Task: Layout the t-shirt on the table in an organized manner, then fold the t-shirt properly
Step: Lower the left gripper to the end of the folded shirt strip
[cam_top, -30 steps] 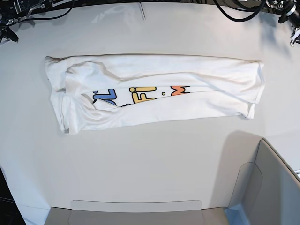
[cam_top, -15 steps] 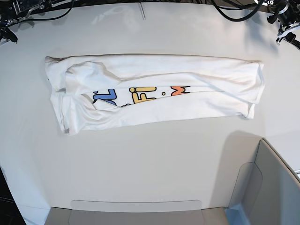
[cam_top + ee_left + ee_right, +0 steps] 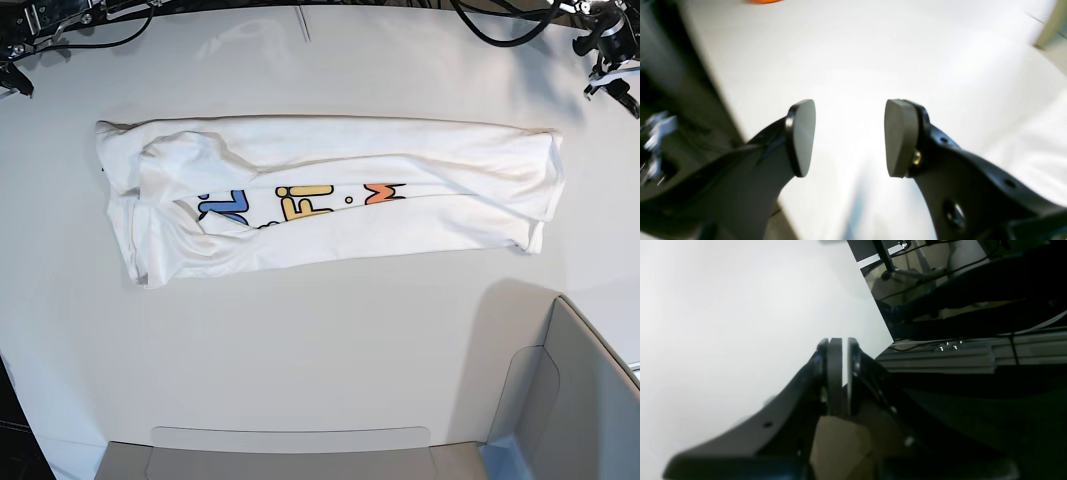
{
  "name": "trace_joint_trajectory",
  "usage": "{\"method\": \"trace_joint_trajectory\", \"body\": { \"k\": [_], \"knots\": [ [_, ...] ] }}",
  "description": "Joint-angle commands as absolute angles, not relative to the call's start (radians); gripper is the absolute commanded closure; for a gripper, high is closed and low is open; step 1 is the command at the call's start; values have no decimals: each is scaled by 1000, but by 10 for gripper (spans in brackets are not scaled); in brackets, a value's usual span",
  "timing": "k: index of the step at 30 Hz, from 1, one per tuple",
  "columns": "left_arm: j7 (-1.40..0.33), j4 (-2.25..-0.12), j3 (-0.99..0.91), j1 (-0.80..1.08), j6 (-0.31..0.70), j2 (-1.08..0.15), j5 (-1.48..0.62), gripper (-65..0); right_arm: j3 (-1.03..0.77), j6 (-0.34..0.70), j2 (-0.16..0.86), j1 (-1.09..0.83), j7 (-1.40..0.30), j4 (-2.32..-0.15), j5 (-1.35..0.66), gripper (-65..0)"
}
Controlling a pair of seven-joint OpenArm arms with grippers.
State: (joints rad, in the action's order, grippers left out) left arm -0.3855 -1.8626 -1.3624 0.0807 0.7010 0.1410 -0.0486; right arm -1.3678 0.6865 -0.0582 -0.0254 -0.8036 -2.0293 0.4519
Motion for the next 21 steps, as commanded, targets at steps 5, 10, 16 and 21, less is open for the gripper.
{"method": "trace_joint_trajectory", "body": {
  "k": [5,10,16,21],
  "knots": [
    [-357,-1890,-1291,77,698,130,-59,-318,-1371,698,-38,15,-785,-2049,453,-33],
    [-357,-1890,-1248,81,698,130,-56,-318,-1371,698,-38,15,-785,-2049,453,-33],
    [-357,-1890,-1205,82,698,125,-54,-318,-1372,698,-15,27,-785,-2049,453,-33],
    [-357,-1890,-1165,82,698,124,-54,-318,-1383,698,-1,38,-789,-2049,449,-33]
  ]
}}
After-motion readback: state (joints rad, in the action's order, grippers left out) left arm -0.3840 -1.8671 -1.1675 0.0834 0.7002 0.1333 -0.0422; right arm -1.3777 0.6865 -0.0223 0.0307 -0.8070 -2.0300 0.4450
